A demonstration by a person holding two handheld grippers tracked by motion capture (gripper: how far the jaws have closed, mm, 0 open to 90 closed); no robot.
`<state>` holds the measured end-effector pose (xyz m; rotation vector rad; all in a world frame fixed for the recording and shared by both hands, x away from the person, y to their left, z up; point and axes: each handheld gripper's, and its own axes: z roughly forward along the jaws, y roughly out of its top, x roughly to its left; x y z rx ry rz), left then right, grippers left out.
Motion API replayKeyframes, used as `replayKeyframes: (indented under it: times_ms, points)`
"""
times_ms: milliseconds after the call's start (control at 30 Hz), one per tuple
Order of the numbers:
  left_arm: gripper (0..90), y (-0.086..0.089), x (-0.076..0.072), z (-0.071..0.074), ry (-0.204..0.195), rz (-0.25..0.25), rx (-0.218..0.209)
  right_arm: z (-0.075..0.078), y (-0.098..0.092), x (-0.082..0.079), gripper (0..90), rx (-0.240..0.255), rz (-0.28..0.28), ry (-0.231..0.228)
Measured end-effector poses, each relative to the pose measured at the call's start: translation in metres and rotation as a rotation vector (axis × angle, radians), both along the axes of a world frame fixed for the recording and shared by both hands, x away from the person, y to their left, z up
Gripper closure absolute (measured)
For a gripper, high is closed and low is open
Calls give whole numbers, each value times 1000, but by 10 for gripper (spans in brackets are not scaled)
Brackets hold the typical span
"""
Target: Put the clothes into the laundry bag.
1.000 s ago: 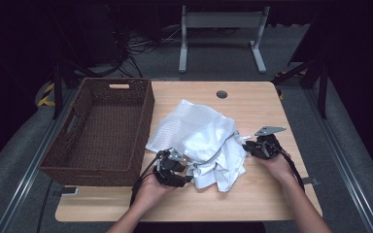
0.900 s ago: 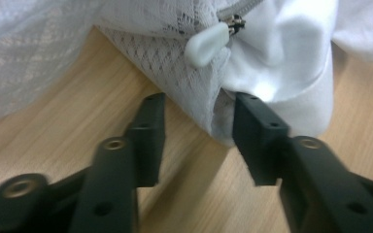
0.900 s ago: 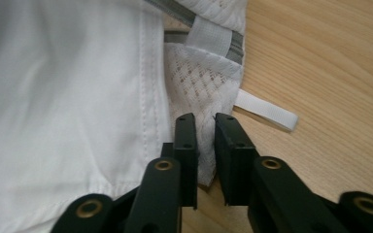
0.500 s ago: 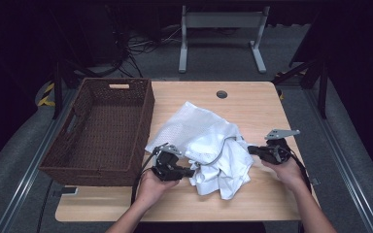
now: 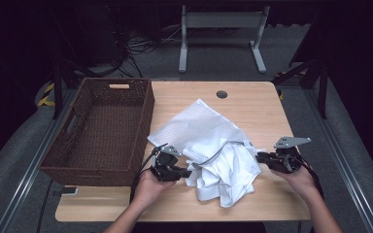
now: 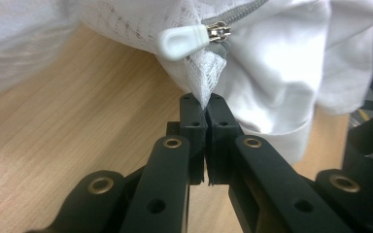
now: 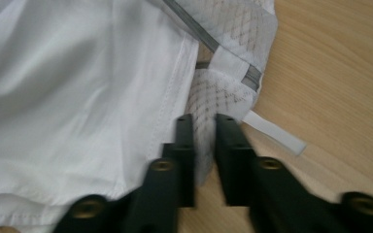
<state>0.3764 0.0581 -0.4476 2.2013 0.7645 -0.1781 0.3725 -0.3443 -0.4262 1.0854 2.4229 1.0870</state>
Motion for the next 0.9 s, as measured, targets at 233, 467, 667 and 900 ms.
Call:
replayKeyframes:
  times_ms: [233,467,667,900]
  points:
    - [719,-5,-8,-9,-18,16,35,11,24,-42,367,106,141,31]
    - [833,-18,-15,-14,-42,4,87,-11,91,-65,141,46,201,66]
    - [883,-25,-15,-15,-63,-22,104,-24,138,-55,109,-63,104,23]
    - [886,-26,-15,-16,-77,-22,98,-35,159,-55,280,-149,67,-23]
